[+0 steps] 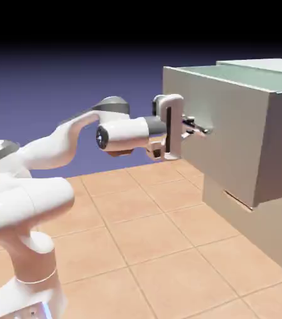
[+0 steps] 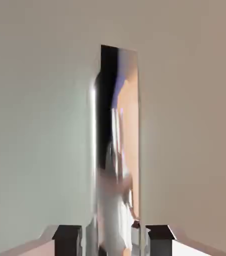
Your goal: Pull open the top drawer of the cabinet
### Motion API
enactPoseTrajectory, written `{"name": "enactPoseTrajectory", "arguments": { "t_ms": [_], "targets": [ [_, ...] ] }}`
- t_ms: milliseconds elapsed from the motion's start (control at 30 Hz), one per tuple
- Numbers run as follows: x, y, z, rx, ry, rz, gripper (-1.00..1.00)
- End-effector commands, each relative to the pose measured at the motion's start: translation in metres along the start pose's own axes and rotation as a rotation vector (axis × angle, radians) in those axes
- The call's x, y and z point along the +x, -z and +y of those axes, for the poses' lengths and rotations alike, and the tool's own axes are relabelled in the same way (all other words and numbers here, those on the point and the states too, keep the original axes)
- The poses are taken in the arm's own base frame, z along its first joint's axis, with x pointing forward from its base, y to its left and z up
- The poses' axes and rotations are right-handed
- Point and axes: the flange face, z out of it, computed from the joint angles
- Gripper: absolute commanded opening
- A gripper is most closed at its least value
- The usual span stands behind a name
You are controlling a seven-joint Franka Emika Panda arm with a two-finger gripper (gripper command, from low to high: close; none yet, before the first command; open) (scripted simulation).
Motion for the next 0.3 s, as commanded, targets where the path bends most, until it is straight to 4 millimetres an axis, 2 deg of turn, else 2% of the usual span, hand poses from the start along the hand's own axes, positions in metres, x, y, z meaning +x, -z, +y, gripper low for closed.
{"name": "enactPoseTrajectory", "arguments": {
  "t_ms": [0,33,67,233,267],
  "targets": [
    [0.0,0.001,0.0,-0.001,0.0,0.002,-1.0],
    [0.0,0.001,0.0,-0.001,0.0,0.002,1.0],
    [0.0,0.001,0.0,-0.001,0.0,0.002,1.0],
    [0.0,0.049,0.0,-0.001,0.0,0.001,1.0],
    [0.0,0.051,0.0,-0.001,0.0,0.002,1.0]
  ]
}}
